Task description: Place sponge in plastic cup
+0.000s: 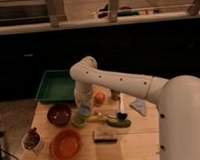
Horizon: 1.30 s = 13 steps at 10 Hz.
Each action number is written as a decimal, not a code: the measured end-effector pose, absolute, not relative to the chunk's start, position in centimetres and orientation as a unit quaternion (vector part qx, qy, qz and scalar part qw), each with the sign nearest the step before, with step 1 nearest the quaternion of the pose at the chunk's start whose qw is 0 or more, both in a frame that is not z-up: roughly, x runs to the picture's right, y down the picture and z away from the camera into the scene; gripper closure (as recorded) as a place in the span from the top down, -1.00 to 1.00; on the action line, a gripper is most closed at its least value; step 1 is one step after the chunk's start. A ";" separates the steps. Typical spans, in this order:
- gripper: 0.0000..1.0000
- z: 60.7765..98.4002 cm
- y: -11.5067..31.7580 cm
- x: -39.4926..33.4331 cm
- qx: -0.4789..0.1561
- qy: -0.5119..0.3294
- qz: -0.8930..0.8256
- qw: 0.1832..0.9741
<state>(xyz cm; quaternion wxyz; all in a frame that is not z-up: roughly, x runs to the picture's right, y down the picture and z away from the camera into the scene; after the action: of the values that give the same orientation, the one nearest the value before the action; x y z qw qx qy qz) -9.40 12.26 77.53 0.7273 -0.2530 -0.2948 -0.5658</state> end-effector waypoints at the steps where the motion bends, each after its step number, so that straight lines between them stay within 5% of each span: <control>1: -0.97 77.3 12.5 -10.1 -0.254 -0.296 -0.572 0.722; 6: -0.90 76.1 14.3 -12.5 -0.298 -0.299 -0.585 0.692; 13: 0.47 75.2 15.2 -12.6 -0.319 -0.298 -0.580 0.688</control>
<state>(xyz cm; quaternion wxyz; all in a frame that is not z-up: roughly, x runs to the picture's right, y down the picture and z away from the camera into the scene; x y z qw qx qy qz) -12.64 15.20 75.23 0.6876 -0.3194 -0.2984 -0.5797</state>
